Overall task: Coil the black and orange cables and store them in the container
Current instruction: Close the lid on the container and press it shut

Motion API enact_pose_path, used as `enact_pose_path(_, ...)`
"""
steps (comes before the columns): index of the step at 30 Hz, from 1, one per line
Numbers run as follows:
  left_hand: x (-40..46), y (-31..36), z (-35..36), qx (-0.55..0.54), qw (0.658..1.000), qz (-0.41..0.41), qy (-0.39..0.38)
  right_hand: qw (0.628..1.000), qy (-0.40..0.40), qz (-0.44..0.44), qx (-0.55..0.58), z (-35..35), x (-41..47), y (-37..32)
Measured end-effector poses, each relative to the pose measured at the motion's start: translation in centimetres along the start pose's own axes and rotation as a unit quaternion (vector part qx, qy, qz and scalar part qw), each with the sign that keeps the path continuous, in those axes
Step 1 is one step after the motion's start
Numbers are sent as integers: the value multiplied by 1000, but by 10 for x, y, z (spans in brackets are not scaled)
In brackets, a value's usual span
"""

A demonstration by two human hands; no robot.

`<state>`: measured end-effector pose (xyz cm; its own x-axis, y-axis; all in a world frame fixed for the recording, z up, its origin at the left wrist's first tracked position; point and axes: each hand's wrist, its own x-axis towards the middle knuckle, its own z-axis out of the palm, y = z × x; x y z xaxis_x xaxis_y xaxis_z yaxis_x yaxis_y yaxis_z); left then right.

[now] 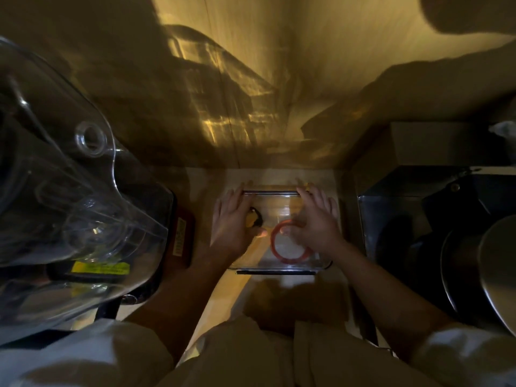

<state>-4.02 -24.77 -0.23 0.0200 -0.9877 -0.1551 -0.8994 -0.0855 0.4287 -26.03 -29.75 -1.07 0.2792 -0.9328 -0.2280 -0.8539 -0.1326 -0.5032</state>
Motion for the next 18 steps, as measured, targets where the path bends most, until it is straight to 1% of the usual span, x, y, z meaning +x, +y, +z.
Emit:
enact_pose_path(3, -32, 6, 16, -3, 998, 7, 58, 998, 66, -8, 6, 11, -26, -3)
enact_pose_path(5, -55, 5, 26, -10, 998, 12, 57, 997, 77, -8, -14, 19, -46, -5)
enact_pose_path(8, -93, -4, 34, -18, 998, 49, 23, 997, 69, -5, -27, 30, -83, 1)
enact_pose_path(10, -116, -9, 36, -25, 998, 61, 21, 998, 48, -11, -32, 38, -109, 8)
enact_pose_path(13, -143, -13, 37, -24, 998, 55, 12, 999, 35, -17, -23, 45, -139, 17)
enact_pose_path(18, -163, -15, 35, 35, 998, 40, -33, 999, 10, -31, -39, 47, -160, 21)
